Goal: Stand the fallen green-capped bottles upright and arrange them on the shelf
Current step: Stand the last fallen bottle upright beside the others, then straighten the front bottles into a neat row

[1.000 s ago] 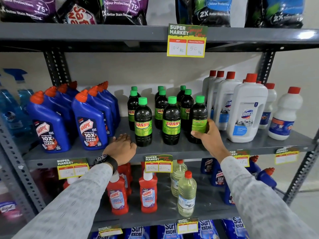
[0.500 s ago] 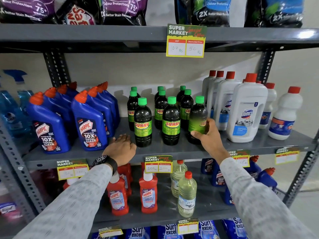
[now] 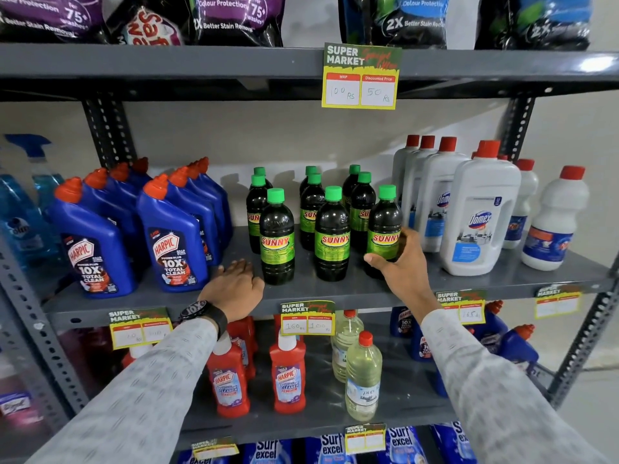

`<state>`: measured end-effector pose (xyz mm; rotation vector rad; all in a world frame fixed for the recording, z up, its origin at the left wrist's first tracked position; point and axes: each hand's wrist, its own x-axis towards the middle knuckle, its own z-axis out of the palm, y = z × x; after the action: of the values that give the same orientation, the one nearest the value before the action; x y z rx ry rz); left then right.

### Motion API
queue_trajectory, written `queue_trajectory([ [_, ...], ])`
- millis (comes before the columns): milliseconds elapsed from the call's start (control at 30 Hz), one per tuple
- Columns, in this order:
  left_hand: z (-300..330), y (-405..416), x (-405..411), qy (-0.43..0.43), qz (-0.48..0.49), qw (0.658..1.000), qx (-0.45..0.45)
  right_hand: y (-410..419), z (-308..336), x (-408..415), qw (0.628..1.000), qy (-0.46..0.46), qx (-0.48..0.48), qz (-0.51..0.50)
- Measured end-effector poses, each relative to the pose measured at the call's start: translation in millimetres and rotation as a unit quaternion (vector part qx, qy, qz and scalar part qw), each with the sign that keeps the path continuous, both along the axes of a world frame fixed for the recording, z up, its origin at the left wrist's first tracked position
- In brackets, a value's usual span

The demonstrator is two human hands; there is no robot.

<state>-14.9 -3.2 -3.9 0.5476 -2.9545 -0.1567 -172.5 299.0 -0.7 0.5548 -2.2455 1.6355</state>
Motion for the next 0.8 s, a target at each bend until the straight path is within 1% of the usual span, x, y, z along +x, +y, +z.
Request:
queue_trajectory([
  [67,-0.2,0.3,0.2,0.001,-0.002,1.000,0.000,-0.9,-1.7,-0.2,1.000,0.007,0.006,-0.017],
  [300,-1.0,-0.2,1.2,0.005,-0.005,1.000,0.003,0.8,-3.7,3.4,0.999,0.016,0.017,-0.027],
  [400,-0.8,-0.7,0.6,0.003,-0.002,1.000,0.005,1.5,-6.3,9.6,0.998,0.034,0.030,-0.040],
  [467,-0.4,2.0,3.0,0.014,0.000,1.000,0.009,2.7,-9.3,12.1,0.998,0.040,0.018,-0.048],
  [500,-0.6,3.8,5.8,0.038,0.001,0.999,0.010,3.0,-10.1,13.9,0.998,0.038,0.002,-0.056],
  [533,-1.1,6.7,10.4,0.080,0.004,0.997,0.007,3.5,-11.1,17.3,0.997,0.037,-0.017,-0.065],
  [600,-4.0,12.7,20.9,0.199,0.002,0.980,0.014,3.3,-14.1,26.6,0.993,0.048,-0.058,-0.096],
  [633,-4.4,16.0,24.8,0.255,-0.003,0.966,0.038,2.6,-15.9,31.7,0.989,0.064,-0.074,-0.115],
  [700,-0.2,22.4,29.7,0.336,-0.005,0.930,0.148,-0.7,-18.6,43.6,0.983,0.100,-0.084,-0.128],
  [733,3.3,24.9,29.6,0.352,-0.003,0.912,0.213,-4.1,-18.7,49.7,0.984,0.106,-0.080,-0.117],
  [800,10.3,27.1,26.0,0.343,-0.025,0.882,0.322,-16.2,-15.4,61.5,0.992,0.089,-0.050,-0.071],
])
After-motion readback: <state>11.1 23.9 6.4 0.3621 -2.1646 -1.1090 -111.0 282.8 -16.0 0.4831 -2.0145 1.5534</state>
